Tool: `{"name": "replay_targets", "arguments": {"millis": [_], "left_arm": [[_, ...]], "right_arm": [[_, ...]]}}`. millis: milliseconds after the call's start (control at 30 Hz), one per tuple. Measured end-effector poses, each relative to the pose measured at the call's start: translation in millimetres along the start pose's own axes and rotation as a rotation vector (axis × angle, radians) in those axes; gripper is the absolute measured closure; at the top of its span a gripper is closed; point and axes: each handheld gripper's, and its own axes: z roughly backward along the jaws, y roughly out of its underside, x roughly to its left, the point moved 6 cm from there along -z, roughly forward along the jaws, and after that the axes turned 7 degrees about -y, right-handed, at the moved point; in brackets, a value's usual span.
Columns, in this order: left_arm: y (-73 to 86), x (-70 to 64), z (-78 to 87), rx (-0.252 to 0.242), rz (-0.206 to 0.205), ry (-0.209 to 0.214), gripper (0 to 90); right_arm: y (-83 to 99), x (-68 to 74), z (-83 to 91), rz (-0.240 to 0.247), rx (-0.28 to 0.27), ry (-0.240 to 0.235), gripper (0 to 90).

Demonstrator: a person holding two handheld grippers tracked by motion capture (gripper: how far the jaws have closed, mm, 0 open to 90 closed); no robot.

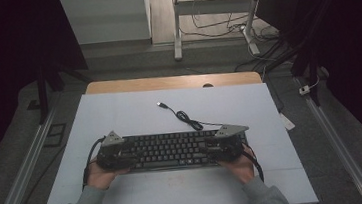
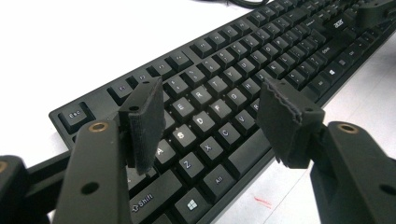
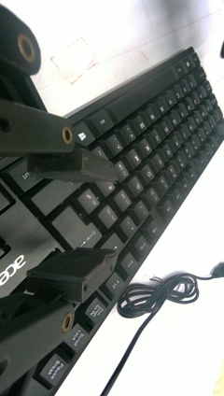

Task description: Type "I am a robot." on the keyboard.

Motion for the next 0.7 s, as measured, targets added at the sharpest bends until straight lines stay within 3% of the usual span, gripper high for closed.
{"name": "replay_targets", "arguments": {"millis": [700], "left_arm": [[1.1, -3.6, -4.5, 0.021, -0.021, -0.006, 39.6]], "right_arm": [[-8.3, 14.0, -4.2, -0.001, -0.024, -0.06, 58.4]]}}
